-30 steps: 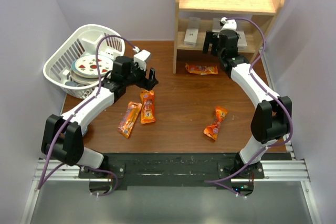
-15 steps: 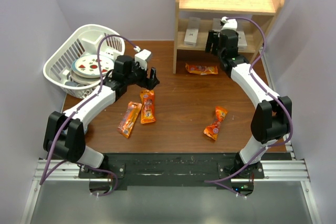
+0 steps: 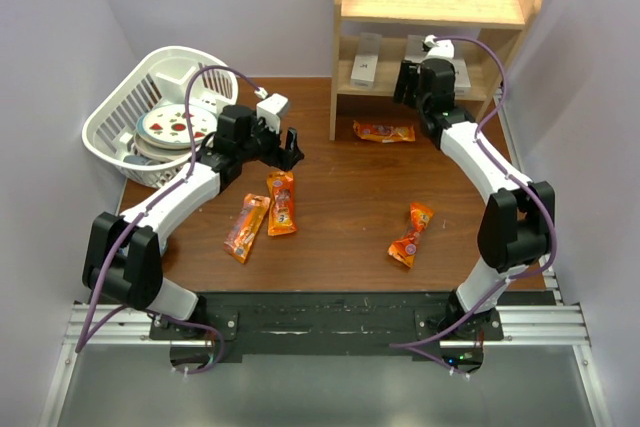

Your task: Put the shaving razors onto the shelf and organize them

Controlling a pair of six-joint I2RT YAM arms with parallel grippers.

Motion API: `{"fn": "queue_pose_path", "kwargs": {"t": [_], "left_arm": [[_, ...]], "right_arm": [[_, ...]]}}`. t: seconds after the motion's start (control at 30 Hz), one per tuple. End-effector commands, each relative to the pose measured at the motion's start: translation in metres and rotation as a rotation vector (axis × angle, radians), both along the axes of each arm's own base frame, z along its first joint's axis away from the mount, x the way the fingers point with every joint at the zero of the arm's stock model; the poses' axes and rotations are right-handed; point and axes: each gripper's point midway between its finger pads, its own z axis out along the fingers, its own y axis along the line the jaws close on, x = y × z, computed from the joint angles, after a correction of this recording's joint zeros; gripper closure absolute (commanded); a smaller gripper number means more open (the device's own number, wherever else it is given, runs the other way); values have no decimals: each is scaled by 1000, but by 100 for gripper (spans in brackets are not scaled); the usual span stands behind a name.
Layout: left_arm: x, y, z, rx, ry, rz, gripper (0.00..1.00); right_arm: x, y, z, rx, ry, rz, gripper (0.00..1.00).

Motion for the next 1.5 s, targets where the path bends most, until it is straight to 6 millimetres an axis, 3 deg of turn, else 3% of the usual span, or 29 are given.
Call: {"fn": "queue_pose_path", "kwargs": {"t": [0.0,0.3,0.37,0.6,1.17,1.47], "left_arm": [[9,-3,27,-50,-68,3,18],[9,-6,23,-64,-45,-7,19],[14,-8,30,-78,-74,-5,19],[12,-8,30,-81,-71,-8,19],[12,-8,29,-82,-75,-8,19],[11,-7,27,-83,-74,-4,19]], "right_arm": [[-4,3,10,37,-32,20,34],[-15,11,13,83,-24,47,48],[-16,11,14,88,-21,37,48],[-19,-1,9,117,-2,-84,45],[-14,21,9,94,-2,-40,44],[-11,18,7,77,1,-72,41]]}}
